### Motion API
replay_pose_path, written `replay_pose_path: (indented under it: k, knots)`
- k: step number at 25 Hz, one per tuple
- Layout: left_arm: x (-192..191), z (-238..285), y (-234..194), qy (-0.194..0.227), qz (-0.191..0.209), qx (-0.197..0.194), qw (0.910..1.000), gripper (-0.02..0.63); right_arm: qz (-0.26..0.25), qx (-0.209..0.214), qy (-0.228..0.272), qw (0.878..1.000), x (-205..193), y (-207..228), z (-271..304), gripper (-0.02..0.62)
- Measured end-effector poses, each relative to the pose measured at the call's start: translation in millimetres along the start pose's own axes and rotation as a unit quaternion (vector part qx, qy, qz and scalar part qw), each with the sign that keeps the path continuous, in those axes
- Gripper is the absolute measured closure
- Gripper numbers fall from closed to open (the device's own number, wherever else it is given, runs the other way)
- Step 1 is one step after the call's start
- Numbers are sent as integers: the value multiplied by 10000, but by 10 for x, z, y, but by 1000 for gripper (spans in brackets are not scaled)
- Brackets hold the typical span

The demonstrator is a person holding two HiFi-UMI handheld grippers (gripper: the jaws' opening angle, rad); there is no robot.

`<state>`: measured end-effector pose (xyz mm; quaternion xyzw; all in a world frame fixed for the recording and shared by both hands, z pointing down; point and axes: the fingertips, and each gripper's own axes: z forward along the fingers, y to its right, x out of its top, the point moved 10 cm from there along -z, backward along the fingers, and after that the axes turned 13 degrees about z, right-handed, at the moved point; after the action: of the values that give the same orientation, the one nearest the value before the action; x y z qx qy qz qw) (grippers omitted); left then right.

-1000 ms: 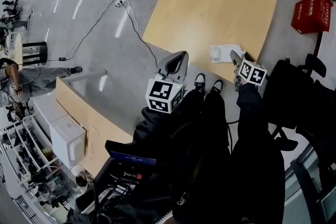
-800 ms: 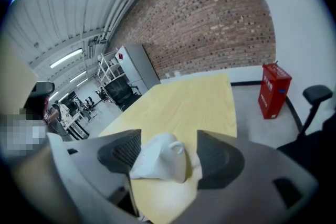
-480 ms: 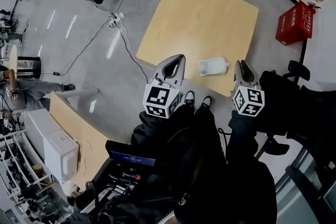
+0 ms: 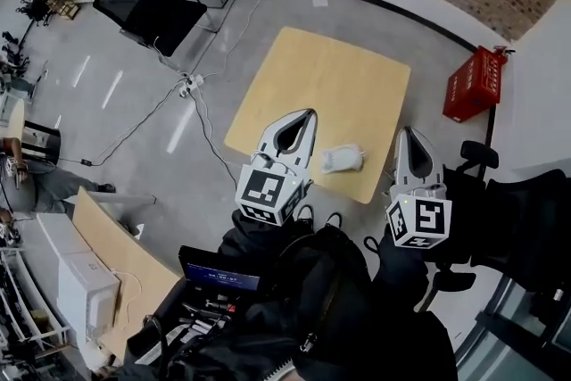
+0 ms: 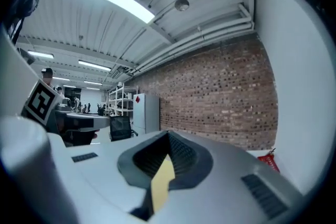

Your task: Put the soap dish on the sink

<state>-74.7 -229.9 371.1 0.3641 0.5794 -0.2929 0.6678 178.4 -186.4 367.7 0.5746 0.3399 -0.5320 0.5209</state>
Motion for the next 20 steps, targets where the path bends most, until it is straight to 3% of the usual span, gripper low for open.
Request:
replay_pose_path:
  k: [8,20]
  knots:
    - [837,-179,33,1029,368,42,9940,604,-291,299,967,9944,744,-320,-349,591]
    - [893,-86,-30,1078,426,77,9932,604,-381,388,1364,9892,976,-396,-307,591]
